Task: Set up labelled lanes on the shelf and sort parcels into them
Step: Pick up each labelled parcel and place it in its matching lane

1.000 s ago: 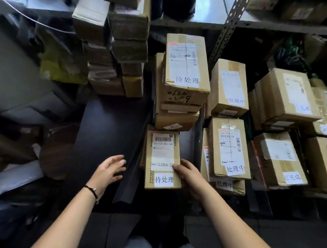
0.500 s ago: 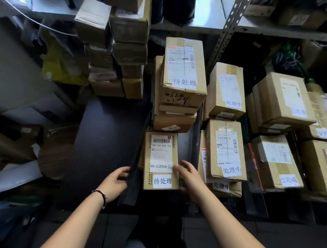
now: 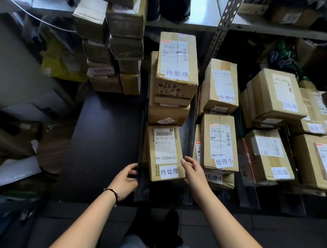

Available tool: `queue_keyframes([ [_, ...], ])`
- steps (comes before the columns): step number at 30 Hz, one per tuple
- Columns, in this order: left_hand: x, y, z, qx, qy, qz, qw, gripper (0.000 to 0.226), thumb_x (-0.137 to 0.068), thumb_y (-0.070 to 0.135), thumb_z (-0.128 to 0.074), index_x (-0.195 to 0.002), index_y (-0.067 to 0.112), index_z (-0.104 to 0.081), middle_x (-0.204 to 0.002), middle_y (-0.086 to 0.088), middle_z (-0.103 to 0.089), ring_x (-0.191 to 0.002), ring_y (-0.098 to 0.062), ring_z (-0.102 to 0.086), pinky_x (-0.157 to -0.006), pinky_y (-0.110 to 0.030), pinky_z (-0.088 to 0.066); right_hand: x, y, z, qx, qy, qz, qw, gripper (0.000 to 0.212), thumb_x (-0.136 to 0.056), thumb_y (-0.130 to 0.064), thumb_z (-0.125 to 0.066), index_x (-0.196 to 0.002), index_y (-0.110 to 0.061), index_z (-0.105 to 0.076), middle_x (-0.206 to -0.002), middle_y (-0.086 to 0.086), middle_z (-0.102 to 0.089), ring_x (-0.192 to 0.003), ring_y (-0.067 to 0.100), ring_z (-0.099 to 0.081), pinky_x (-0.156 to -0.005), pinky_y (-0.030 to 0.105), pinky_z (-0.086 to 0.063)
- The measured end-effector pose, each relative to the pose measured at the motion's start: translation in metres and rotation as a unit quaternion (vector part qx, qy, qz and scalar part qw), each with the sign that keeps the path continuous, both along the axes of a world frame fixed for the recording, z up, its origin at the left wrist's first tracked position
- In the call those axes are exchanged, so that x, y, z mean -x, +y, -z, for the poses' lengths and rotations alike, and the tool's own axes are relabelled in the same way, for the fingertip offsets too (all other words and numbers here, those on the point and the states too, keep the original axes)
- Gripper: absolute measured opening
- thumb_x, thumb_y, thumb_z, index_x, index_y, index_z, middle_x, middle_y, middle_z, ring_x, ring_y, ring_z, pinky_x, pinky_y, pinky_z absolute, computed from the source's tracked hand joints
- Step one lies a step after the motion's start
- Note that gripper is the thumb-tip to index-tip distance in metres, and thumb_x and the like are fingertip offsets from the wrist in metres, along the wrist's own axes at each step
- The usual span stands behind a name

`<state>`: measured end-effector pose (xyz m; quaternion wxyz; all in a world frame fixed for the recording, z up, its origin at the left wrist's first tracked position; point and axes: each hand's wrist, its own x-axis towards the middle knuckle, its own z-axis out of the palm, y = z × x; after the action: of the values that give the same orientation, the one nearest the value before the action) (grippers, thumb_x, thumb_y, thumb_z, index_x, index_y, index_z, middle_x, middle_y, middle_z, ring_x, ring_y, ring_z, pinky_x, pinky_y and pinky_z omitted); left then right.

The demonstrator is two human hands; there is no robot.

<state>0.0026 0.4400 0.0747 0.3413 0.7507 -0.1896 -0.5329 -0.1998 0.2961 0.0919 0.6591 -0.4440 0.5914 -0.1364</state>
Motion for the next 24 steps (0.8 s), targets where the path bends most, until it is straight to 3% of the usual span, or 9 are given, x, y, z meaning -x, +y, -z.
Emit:
queue_keyframes([
  [2,0.003,0.0,0.003,0.002,0.003,-0.003,1.0,0.058,-0.087,-0.003,-0.061,-0.131,0.034,-0.052,-0.116,0.002,-0.061,-0.097,-0.015,-0.07,-0.082,-0.035,-0.06,0.003,0.002,-0.003,0.016,-0.003,-0.011,1.0,0.037,-0.097,-0.041,-0.062,-0.13,-0.027,-0.061,-0.123,-0.008,-0.065,-0.113,0.004,-0.059,-0.104,0.037,-0.047],
  [6,0.007,0.003,0.007,0.01,-0.001,-0.007,1.0,0.057,-0.086,-0.005,-0.063,-0.128,0.033,-0.053,-0.116,0.0,-0.061,-0.103,-0.02,-0.069,-0.091,-0.043,-0.058,0.006,0.006,-0.008,-0.002,-0.023,-0.047,0.999,0.03,-0.098,-0.04,-0.061,-0.125,-0.029,-0.066,-0.122,-0.007,-0.07,-0.119,0.009,-0.062,-0.103,0.037,-0.05],
  [9,0.006,0.012,0.009,0.003,0.001,-0.006,1.0,0.054,-0.087,-0.004,-0.063,-0.129,0.029,-0.053,-0.119,0.0,-0.059,-0.105,-0.021,-0.067,-0.095,-0.047,-0.056,0.005,0.006,-0.01,0.006,-0.014,-0.078,0.997,0.04,-0.092,-0.05,-0.061,-0.127,-0.031,-0.065,-0.126,-0.01,-0.069,-0.121,0.007,-0.061,-0.109,0.04,-0.046],
  [12,0.001,0.027,0.009,-0.016,-0.022,-0.002,1.0,0.049,-0.09,0.003,-0.063,-0.131,0.028,-0.053,-0.125,0.0,-0.059,-0.108,-0.018,-0.064,-0.099,-0.042,-0.053,0.004,0.003,-0.019,0.055,0.017,-0.084,0.995,0.039,-0.098,-0.043,-0.058,-0.134,-0.027,-0.058,-0.13,-0.008,-0.063,-0.12,0.008,-0.057,-0.103,0.03,-0.044],
  [15,-0.002,0.041,-0.003,-0.03,-0.039,-0.035,0.998,0.042,-0.093,0.005,-0.062,-0.129,0.025,-0.055,-0.123,0.002,-0.06,-0.106,-0.014,-0.062,-0.095,-0.038,-0.053,0.005,-0.001,-0.031,0.131,0.036,-0.083,0.987,0.04,-0.1,-0.035,-0.058,-0.138,-0.022,-0.055,-0.132,-0.007,-0.059,-0.122,0.009,-0.054,-0.103,0.03,-0.043],
  [18,-0.006,0.055,-0.016,-0.033,-0.053,-0.065,0.996,0.035,-0.094,0.007,-0.061,-0.124,0.024,-0.058,-0.12,0.002,-0.062,-0.104,-0.012,-0.06,-0.091,-0.038,-0.053,0.001,-0.007,-0.048,0.202,0.021,-0.086,0.975,0.029,-0.101,-0.029,-0.058,-0.129,-0.025,-0.059,-0.126,-0.012,-0.062,-0.116,0.003,-0.058,-0.103,0.031,-0.046],
  [20,-0.01,0.064,-0.026,-0.027,-0.06,-0.087,0.994,0.033,-0.095,0.006,-0.059,-0.125,0.021,-0.058,-0.118,0.002,-0.063,-0.098,-0.012,-0.06,-0.083,-0.033,-0.053,-0.005,-0.009,-0.06,0.207,-0.015,-0.083,0.975,0.017,-0.101,-0.026,-0.058,-0.117,-0.03,-0.062,-0.115,-0.016,-0.065,-0.109,-0.001,-0.06,-0.099,0.03,-0.049],
  [24,-0.017,0.074,-0.046,-0.007,-0.069,-0.126,0.99,0.029,-0.097,0.004,-0.057,-0.122,0.018,-0.058,-0.115,0.0,-0.063,-0.095,-0.015,-0.06,-0.071,-0.024,-0.048,-0.025,-0.01,-0.08,0.199,-0.074,-0.098,0.972,0.012,-0.101,-0.024,-0.059,-0.103,-0.034,-0.066,-0.108,-0.008,-0.072,-0.107,0.012,-0.066,-0.093,0.032,-0.052],
])
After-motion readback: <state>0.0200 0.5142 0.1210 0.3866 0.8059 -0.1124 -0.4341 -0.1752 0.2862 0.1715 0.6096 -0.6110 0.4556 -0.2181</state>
